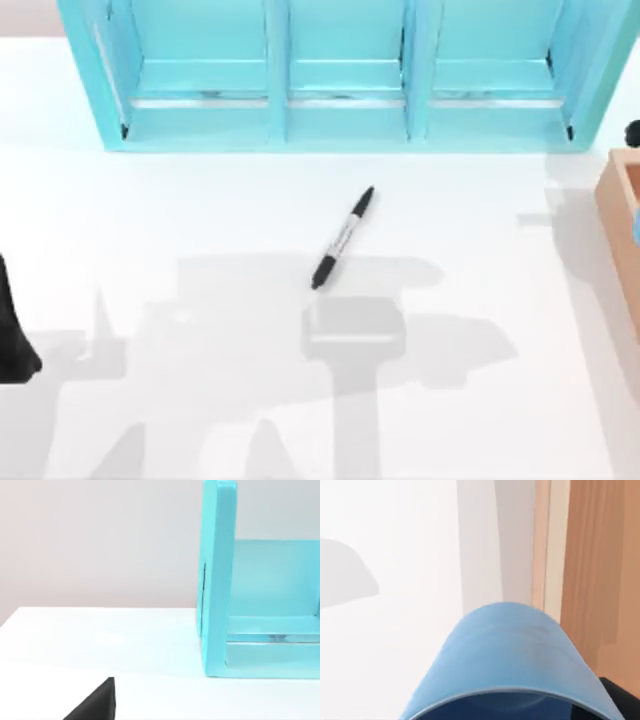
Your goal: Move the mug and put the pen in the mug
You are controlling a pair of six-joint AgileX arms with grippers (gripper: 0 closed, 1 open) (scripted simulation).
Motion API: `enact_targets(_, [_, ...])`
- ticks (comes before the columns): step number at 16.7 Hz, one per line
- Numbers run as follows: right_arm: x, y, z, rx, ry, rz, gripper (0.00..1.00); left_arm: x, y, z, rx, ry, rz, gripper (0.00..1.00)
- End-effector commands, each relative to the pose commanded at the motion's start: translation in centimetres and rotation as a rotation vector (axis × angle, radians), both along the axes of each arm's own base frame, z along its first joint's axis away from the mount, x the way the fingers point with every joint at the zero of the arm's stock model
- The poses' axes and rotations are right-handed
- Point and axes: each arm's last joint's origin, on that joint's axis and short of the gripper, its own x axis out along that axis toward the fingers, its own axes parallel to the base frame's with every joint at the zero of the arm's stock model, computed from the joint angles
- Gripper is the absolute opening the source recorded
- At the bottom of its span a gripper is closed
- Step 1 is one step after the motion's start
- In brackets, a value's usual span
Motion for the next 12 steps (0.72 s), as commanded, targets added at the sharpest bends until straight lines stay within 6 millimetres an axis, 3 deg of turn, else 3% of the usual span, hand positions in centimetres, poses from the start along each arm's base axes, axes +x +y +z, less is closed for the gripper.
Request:
enact_targets(4, [1.7,5.3,-3.8,0.024,-0.049,0.004,0.0,0.0,0.0,0.0,0.0,0.0,0.0,1.0])
enact_targets(7, [1.8,9.5,-6.6,0.043,-0.062,0.017,0.0,0.0,0.0,0.0,0.0,0.0,0.0,1.0])
enact_targets(9, [1.8,10.4,-7.5,0.048,-0.056,0.017,0.0,0.0,0.0,0.0,0.0,0.0,0.0,1.0])
enact_targets(12, [1.8,10.3,-7.4,0.05,-0.056,0.013,0.0,0.0,0.0,0.0,0.0,0.0,0.0,1.0])
